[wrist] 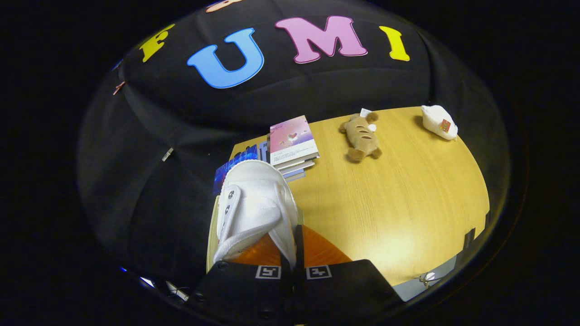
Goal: Open the storage box then place both shoes into the box .Put the left shoe in first, then the right shoe, with the right side of both shoes facing outward in a uniform manner.
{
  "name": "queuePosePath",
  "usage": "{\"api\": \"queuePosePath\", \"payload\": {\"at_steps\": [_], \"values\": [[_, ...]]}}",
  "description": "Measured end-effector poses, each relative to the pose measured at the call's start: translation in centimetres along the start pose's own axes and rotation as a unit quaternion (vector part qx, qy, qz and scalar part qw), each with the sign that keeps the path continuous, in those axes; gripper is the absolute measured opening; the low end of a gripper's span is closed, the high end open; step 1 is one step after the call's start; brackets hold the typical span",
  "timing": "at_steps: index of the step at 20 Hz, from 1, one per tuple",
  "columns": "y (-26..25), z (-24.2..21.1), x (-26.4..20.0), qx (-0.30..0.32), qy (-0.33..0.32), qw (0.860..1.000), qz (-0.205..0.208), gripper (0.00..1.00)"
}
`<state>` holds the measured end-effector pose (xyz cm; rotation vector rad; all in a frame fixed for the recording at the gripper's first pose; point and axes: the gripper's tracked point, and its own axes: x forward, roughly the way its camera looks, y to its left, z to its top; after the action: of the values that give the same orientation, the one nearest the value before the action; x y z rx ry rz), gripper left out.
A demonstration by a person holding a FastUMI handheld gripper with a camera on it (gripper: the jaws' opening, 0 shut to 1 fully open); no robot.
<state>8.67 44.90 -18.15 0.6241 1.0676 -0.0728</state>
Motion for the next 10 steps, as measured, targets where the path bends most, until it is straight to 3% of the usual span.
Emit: {"api": "queuePosePath", "payload": {"at_steps": [4, 10], "values": [[2.9, -2.3, 3.5, -0.018, 0.02, 0.999, -0.027, 0.06], [2.5, -4.9, 7.9, -0.054, 0.041, 0.994, -0.087, 0.06]]}}
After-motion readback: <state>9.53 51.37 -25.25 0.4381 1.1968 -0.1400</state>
